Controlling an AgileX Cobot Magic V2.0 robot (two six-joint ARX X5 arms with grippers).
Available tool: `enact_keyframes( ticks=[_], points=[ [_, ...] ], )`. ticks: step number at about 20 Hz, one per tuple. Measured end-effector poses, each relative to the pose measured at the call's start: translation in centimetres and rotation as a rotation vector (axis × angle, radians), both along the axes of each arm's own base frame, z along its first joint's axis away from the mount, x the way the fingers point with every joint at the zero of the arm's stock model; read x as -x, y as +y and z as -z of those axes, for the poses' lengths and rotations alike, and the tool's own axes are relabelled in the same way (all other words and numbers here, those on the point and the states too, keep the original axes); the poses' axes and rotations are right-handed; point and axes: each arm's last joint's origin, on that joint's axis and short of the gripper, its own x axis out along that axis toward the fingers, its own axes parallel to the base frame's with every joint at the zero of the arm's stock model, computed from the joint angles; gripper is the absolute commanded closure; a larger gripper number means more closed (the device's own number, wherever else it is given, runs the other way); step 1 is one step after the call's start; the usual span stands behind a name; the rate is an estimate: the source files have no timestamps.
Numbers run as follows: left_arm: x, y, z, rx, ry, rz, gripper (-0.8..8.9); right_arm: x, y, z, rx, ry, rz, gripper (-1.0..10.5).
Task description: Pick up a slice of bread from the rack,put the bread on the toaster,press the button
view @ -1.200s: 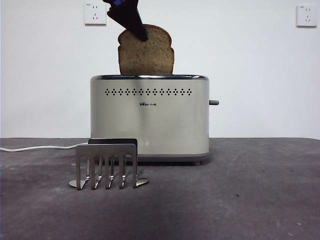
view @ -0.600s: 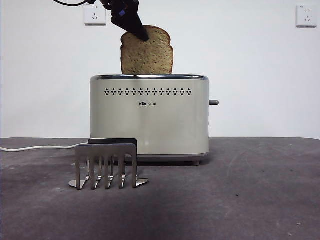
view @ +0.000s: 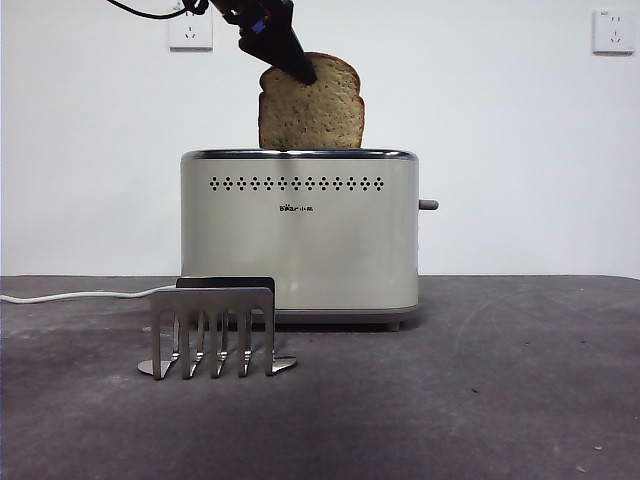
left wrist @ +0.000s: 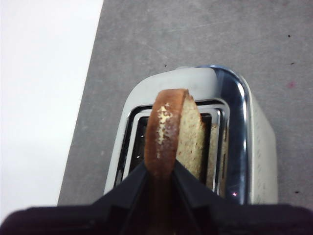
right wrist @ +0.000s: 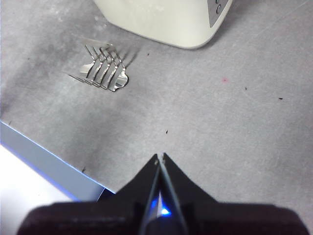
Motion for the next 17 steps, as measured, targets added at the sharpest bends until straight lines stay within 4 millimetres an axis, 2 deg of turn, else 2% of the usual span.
enact_keyframes(
  ticks=[6,7,9,10,15,17],
  points=[
    [-0.2,0.4,0.0,-0.010,-0.002,-0.042,8.00,-0.1,0.0,0.0,-0.001,-0.004,0.000,9.6],
    [-0.3,0.6,0.0,-0.003,0.005,-0.055,7.17,-0.2,0.0,0.0,-0.001,-0.007,0.000,9.6],
    [-0.6,1.1,0.0,0.022,0.031,-0.091,3.88,-0.2,0.0,-0.1,-0.003,-0.019,0.000,9.6],
    [-0.7,1.2,0.1,0.027,0.037,-0.105,3.02,-0.4,0.1,-0.2,-0.005,-0.032,0.000,9.6],
    [-1.2,1.2,-0.3,0.030,-0.020,-0.198,3.03,-1.9,0.3,0.0,-0.009,-0.051,0.000,9.6],
    [-1.2,1.2,-0.3,0.043,-0.014,-0.230,3.03,-3.1,0.5,0.3,-0.009,-0.058,-0.001,9.6]
  ],
)
